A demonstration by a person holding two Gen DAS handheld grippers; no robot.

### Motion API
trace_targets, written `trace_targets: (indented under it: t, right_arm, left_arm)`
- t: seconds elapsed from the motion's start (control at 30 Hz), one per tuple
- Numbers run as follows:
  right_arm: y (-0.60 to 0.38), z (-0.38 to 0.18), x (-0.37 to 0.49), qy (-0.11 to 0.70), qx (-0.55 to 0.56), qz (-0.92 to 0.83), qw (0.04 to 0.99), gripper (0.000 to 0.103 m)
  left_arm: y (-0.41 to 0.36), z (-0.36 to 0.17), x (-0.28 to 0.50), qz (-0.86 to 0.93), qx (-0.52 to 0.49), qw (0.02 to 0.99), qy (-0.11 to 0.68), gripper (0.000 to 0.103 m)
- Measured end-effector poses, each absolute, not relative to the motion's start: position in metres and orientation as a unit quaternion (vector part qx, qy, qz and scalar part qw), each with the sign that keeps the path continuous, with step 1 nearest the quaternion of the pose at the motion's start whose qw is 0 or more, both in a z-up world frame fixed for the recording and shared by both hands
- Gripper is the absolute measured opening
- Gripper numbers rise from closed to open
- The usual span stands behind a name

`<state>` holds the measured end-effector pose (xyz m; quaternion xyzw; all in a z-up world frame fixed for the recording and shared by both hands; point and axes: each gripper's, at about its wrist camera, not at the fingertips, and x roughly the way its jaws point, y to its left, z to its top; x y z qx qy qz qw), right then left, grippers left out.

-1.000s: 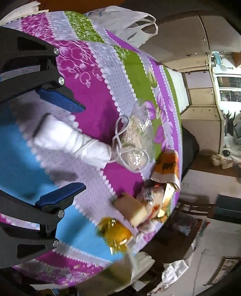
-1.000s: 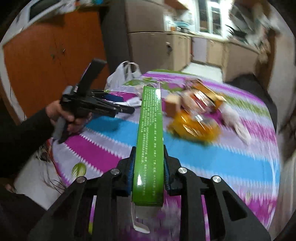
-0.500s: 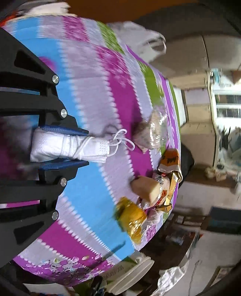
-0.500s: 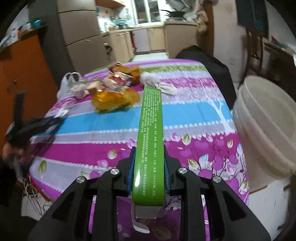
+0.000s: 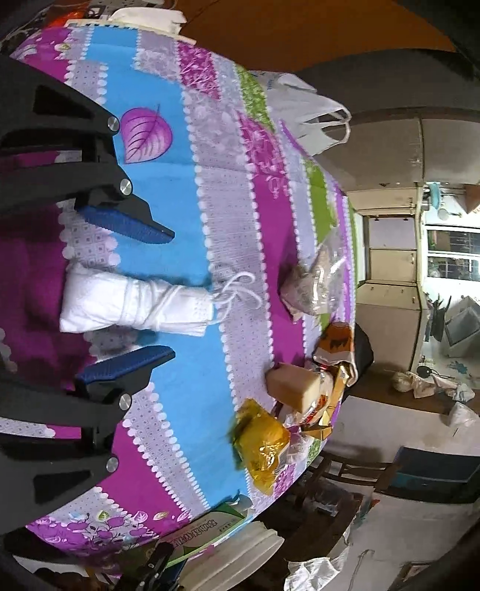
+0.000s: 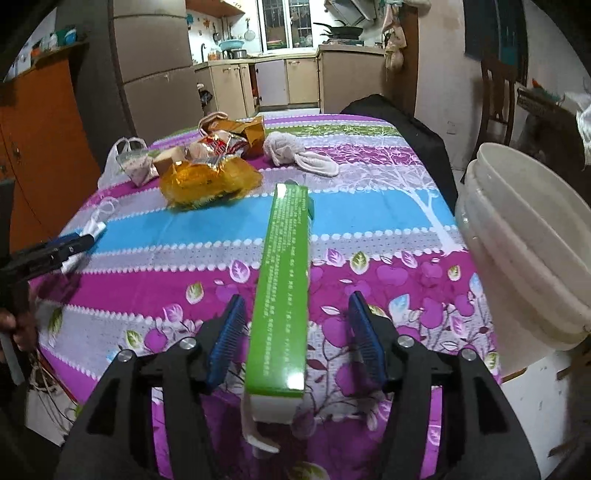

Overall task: Collect trash
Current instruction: 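Carry the green box and white mask over the white bucket with both tools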

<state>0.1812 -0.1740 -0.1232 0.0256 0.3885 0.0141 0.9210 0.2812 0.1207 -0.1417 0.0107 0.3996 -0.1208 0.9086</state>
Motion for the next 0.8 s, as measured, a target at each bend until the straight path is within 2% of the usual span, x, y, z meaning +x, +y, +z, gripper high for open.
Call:
trace_targets:
  t: [0.13,0.17,0.2,0.27,0.3,0.37,0.53,0.8]
  right_arm:
    - [-0.175,-0.131,0.184,0.402,0.028,0.016,0.915,0.053]
    - [-0.174,-0.131,0.184,0.401,0.025,0.015,0.915,0.046]
    - [-0.172,-0.131,0.184,0.401,0.02,0.015,0.916,0.039]
    - [-0.171,-0.131,0.184,0.401,0.012,0.014,0.916,0.037]
    - [-0.171,-0.132,0.183,0.4,0.01,0.015,0.916,0.034]
    - [-0.171,-0.132,0.183,0.396,0.01,0.017,0.918,0.024]
    - [-0.175,-0.128,0.181,0.397,0.028,0.033,0.917,0.024]
    - [-0.174,-0.099,0.171,0.372,0.062,0.066,0.924,0.024]
  left_arm:
    - [0.116,-0.144,0.278,-0.119,0.028,0.91,0.397,0.056]
    - [0.114,-0.144,0.277,-0.117,0.037,0.91,0.396,0.046]
    - [0.111,-0.144,0.276,-0.118,0.046,0.91,0.395,0.043]
    - [0.107,-0.144,0.272,-0.123,0.059,0.91,0.392,0.029]
    - [0.105,-0.144,0.269,-0.125,0.063,0.91,0.389,0.028]
    - [0.103,-0.145,0.267,-0.119,0.068,0.913,0.384,0.027]
    - [0.098,-0.14,0.265,-0.106,0.059,0.915,0.385,0.026]
    - [0.082,-0.105,0.263,-0.083,0.045,0.928,0.362,0.026]
